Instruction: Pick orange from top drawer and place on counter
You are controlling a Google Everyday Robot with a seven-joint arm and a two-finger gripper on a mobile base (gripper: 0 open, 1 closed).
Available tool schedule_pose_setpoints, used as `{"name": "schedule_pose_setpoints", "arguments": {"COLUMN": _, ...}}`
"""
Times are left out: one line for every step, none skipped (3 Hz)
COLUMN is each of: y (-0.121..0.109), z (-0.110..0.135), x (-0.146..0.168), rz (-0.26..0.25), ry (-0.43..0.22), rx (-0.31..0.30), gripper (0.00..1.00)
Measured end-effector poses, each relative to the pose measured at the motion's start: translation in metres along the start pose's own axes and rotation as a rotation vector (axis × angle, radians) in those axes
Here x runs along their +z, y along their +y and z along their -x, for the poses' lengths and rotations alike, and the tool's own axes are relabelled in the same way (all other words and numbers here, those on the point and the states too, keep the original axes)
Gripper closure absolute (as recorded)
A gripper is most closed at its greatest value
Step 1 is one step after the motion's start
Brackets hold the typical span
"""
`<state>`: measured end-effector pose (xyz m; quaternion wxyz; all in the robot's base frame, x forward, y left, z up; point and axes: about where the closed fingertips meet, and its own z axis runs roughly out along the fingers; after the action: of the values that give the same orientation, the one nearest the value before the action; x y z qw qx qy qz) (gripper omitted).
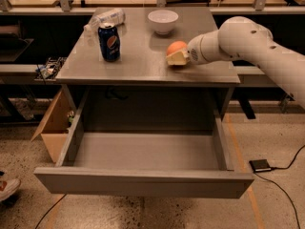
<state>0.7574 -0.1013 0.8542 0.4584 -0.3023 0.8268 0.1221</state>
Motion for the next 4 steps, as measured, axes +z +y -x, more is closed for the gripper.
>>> {"name": "schedule_pose_setpoints", "arguments": {"y": 0.002, "z": 0.0, "x": 0.002, "rz": 0.003, "ry": 0.001, "rx": 0.0, "gripper": 0.13}}
{"name": "schedule_pose_setpoints", "arguments": {"y": 0.003, "z": 0.0, "x": 0.002, "rz": 0.002, "ry": -0.001, "rx": -0.002, "gripper": 0.0}}
{"name": "schedule_pose_setpoints", "arguments": {"y": 0.004, "z": 0.001, "x": 0.001, "rz": -0.002, "ry": -0.005, "rx": -0.006, "gripper": 0.0}}
{"name": "schedule_pose_setpoints", "arguments": {"y": 0.001, "z": 0.008, "x": -0.014, "rz": -0.023, "ry": -0.024, "rx": -0.017, "gripper": 0.0}}
